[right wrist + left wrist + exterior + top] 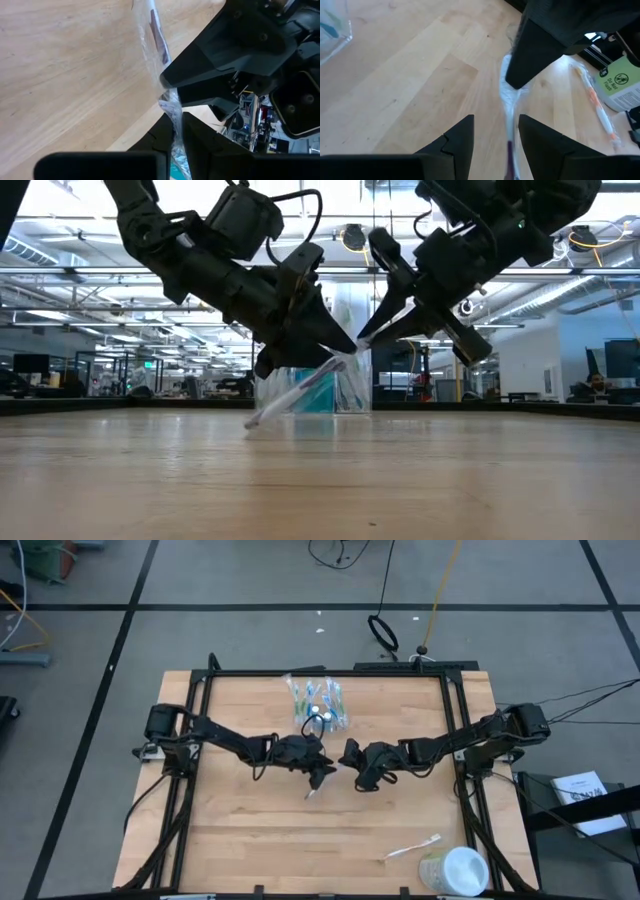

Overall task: Pick & Place toothbrushing station
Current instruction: Put the violet toothbrush into the transparent organizer

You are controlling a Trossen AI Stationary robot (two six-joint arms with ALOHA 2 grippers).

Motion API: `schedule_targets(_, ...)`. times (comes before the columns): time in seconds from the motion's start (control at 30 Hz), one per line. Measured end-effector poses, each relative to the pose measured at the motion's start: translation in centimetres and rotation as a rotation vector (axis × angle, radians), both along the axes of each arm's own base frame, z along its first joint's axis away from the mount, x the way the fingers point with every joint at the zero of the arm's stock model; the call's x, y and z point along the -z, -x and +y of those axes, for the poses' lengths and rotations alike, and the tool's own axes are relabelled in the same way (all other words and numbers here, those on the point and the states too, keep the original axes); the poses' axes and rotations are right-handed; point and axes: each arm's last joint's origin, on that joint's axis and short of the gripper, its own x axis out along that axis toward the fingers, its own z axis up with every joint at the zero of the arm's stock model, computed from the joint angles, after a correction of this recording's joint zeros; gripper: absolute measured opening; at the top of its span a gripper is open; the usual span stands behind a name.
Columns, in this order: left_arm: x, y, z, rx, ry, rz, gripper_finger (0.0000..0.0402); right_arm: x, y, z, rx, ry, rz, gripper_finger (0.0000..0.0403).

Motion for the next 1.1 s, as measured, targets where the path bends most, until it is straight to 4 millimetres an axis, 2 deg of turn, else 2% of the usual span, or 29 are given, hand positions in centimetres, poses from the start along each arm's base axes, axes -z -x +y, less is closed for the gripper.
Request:
schedule_targets(0.13, 0.0, 0.0, 0.3, 0.001, -0.01, 0.0, 0.0134, -0.1, -0.1, 0.0, -0.001, 0.0, -0.012, 0.0025)
schedule_targets(0.37, 0.0, 0.0, 0.7, 0.013, -0.024, -0.002, 0.0029, -0.1, -0.1, -0.1, 0.014, -0.009, -0.014, 0.0027)
schedule_targets(0.43, 0.0, 0.0, 0.8, 0.015, -0.03, -0.003, 0.0012, -0.1, -0.1, -0.1, 0.015, -0.009, -0.014, 0.0027)
schedule_targets(0.63, -0.1, 0.0, 0.9, 0.019, -0.043, -0.01, 0.0021, -0.1, -0.1, -0.2, 0.056, -0.064, -0.025, 0.0037)
schedule_targets(0.73, -0.1, 0.0, 0.9, 0.034, -0.049, -0.011, 0.0008, -0.1, -0.1, -0.4, 0.079, -0.102, -0.032, 0.0056)
schedule_targets(0.9, -0.1, 0.0, 1.6, 0.02, -0.033, -0.011, 0.0016, -0.1, -0.1, -0.4, 0.111, -0.142, -0.043, 0.0094)
schedule_targets(1.1, -2.0, 0.8, 2.5, 0.011, -0.069, -0.01, 0.001, -0.3, -0.1, -0.6, 0.194, -0.109, -0.065, 0.0127)
